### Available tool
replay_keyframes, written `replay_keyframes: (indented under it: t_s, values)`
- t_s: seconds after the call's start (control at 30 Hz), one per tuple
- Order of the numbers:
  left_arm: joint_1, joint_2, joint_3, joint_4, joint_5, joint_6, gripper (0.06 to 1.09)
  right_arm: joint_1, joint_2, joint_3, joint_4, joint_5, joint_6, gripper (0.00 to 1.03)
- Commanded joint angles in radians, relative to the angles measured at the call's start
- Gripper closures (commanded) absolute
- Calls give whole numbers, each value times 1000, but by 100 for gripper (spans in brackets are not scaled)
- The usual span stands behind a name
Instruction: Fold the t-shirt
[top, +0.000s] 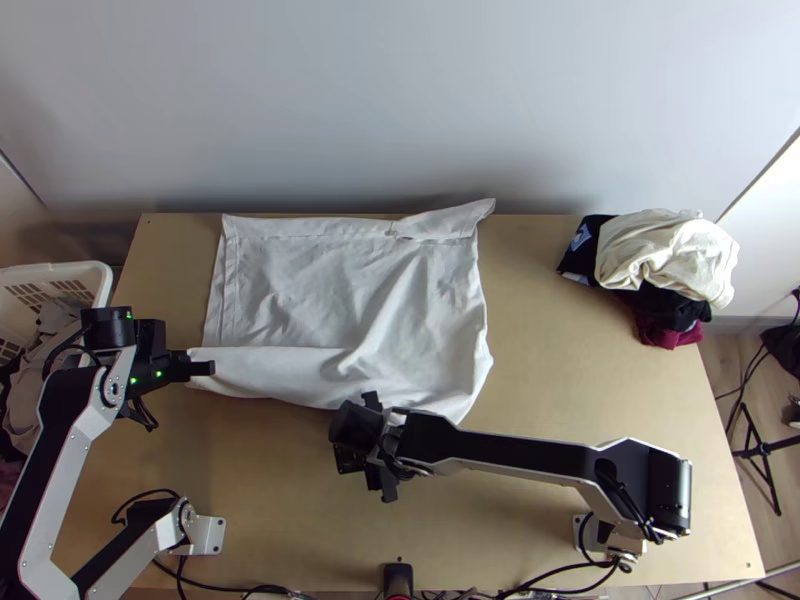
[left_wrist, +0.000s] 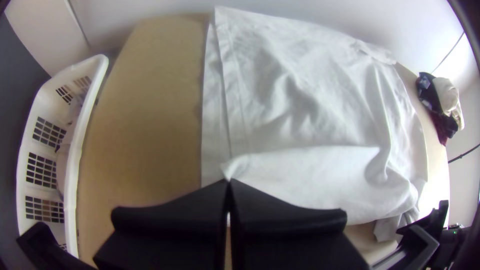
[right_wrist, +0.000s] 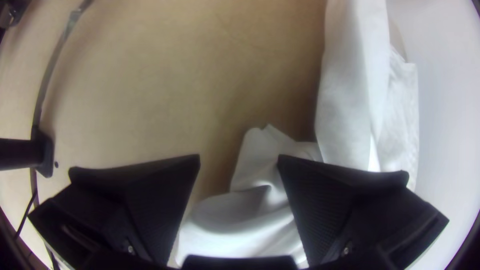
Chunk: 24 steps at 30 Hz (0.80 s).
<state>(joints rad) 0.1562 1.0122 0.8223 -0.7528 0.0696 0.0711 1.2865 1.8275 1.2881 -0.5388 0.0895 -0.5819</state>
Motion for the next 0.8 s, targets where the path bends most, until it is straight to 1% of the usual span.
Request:
replay_keyframes:
  t_s: [0.0, 0.07, 0.17, 0.43, 0.47, 0.67, 0.7, 0.77]
  values:
    - [0, 5, -2, 1, -1, 2, 105, -13, 52, 31, -1, -2, -12, 33]
    - [0, 5, -2, 1, -1, 4, 105, -21, 61, 36, 0, -2, -22, 41]
    - [0, 5, 0, 1, -1, 4, 105, -30, 72, 31, 0, -2, -27, 46]
    - [6, 2, 0, 0, -1, 4, 105, -50, 101, 10, 22, 18, -27, 46]
    - [6, 0, 0, 0, -1, 4, 105, -53, 102, 11, 25, 18, -27, 51]
    - [8, -3, 1, -5, -1, 4, 105, -65, 85, 20, 53, 19, -27, 94]
    - [8, -3, 0, -6, -1, 4, 105, -69, 76, 22, 57, 21, -26, 100]
    - [6, -4, 0, -6, -1, 4, 105, -73, 53, 25, 59, 21, -16, 100]
